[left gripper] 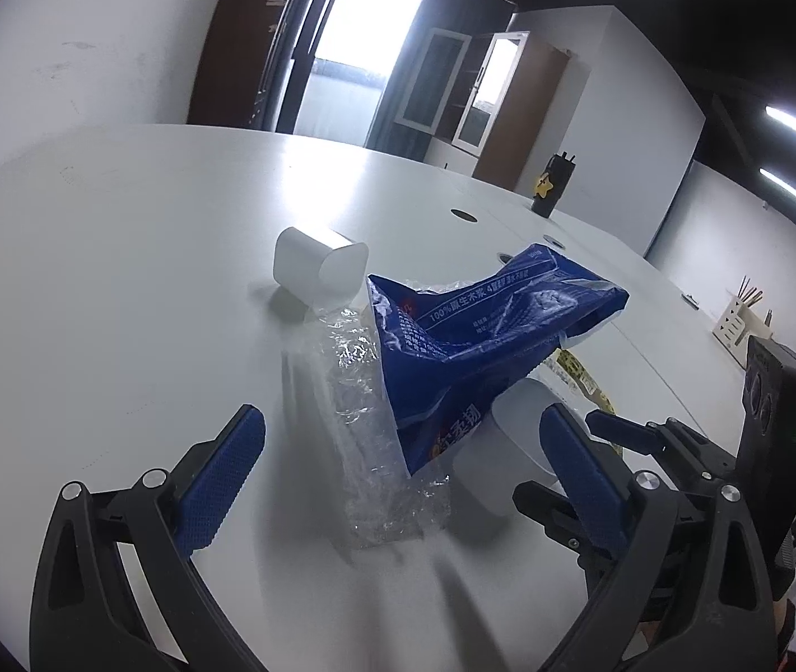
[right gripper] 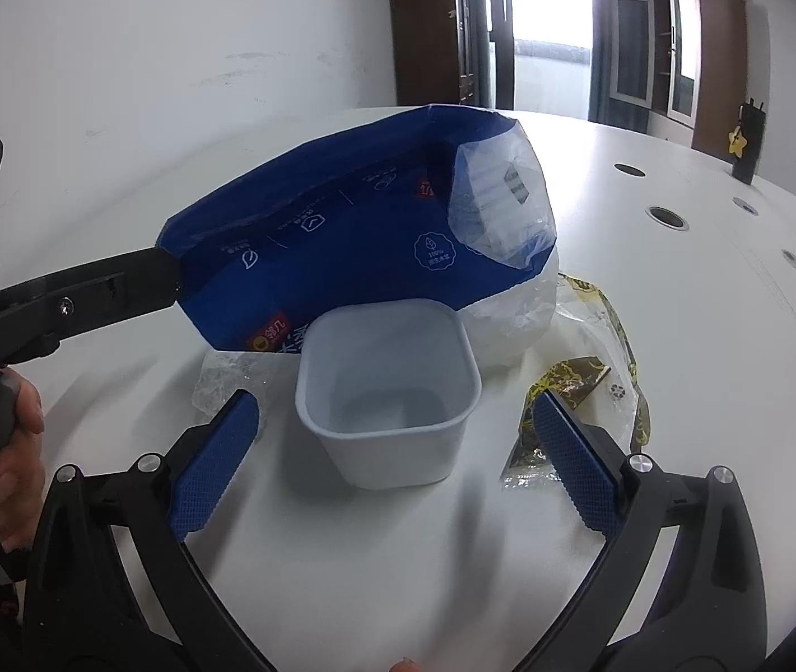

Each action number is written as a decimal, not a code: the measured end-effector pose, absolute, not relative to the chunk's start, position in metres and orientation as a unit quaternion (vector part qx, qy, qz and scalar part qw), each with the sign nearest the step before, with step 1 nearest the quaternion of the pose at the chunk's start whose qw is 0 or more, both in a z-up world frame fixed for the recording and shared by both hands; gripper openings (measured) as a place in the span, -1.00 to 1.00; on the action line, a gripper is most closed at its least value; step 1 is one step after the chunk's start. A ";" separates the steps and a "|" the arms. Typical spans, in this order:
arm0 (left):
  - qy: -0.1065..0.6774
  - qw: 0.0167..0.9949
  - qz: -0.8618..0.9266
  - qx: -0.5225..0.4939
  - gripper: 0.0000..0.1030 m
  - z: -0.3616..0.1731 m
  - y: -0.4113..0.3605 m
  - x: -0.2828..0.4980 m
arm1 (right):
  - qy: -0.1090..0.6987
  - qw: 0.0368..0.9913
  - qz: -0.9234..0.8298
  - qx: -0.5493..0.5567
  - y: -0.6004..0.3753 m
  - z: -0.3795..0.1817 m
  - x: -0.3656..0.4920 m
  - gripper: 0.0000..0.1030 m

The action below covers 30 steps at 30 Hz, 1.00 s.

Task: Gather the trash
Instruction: 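Grasp the blue tissue bag with the left tool while the right tool grasps the white cup, then carry the blue bag and white cup down over the blue wastebasket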

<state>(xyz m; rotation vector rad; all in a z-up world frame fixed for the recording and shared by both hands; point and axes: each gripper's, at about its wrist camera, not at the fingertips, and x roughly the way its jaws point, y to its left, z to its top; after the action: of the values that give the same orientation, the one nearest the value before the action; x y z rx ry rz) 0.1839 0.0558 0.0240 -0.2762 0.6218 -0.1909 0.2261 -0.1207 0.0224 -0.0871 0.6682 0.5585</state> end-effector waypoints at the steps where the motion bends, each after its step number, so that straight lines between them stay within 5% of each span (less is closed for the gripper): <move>1: 0.309 0.937 -0.095 -0.136 0.80 0.023 0.056 0.188 | 0.325 0.905 0.270 -0.042 -0.120 0.022 0.228 0.71; 6: 0.327 0.931 -0.100 -0.126 0.47 0.021 0.050 0.204 | 0.328 0.901 0.282 -0.043 -0.116 0.021 0.230 0.59; 9: 0.328 0.931 -0.108 -0.119 0.22 0.019 0.045 0.209 | 0.334 0.897 0.286 -0.047 -0.113 0.021 0.232 0.26; 11: 0.332 0.929 -0.111 -0.119 -0.41 0.016 0.041 0.213 | 0.337 0.895 0.288 -0.049 -0.112 0.019 0.234 0.11; 14: 0.324 0.932 -0.112 -0.118 -0.76 0.014 0.036 0.210 | 0.333 0.895 0.293 -0.047 -0.113 0.020 0.231 0.09; 30: 0.247 0.952 -0.085 -0.161 -0.94 0.030 0.049 0.139 | 0.289 0.915 0.280 -0.017 -0.152 0.025 0.178 0.08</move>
<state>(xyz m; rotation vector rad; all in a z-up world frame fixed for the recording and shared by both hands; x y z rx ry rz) 0.1389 0.0486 0.0300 -0.3281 0.5029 -0.1718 0.1781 -0.1520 0.0253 -0.0355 0.5939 0.5761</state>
